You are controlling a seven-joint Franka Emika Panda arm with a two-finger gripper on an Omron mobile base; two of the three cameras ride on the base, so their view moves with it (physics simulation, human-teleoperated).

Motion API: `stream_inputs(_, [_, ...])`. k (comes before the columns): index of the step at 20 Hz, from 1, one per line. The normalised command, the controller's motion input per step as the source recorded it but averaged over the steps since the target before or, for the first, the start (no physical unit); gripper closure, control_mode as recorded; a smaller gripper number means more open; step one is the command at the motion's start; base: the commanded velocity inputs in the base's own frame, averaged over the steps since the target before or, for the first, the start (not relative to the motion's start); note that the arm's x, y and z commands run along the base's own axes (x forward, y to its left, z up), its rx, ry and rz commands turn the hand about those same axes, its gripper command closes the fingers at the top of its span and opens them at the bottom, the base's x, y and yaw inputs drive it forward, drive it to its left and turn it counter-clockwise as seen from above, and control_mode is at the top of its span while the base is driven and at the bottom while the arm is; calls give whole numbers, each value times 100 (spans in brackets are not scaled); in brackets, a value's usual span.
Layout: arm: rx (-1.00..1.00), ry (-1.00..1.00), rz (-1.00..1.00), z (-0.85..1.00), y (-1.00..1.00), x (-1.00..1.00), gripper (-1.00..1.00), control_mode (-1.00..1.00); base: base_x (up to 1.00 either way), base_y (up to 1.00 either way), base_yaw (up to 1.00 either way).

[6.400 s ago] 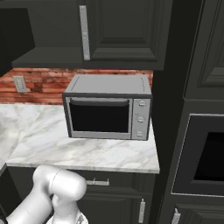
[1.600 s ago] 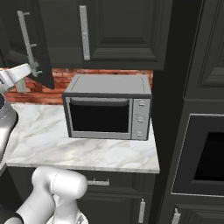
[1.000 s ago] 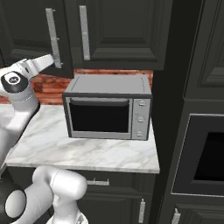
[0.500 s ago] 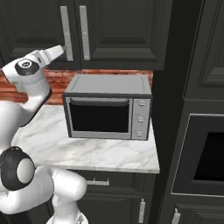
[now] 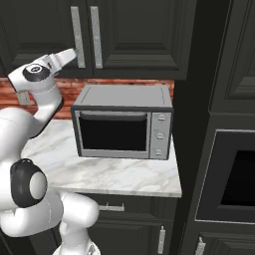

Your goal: Open the cabinet. Pick the bar soap and place it next to the sink. Then close the cabinet.

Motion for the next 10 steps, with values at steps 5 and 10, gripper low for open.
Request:
stream_inputs(5, [0,0,0,0,-5,60,-100,-100,0,0,0])
stream_inputs(10, [0,0,0,0,-2,47,-100,-100,0,0,0])
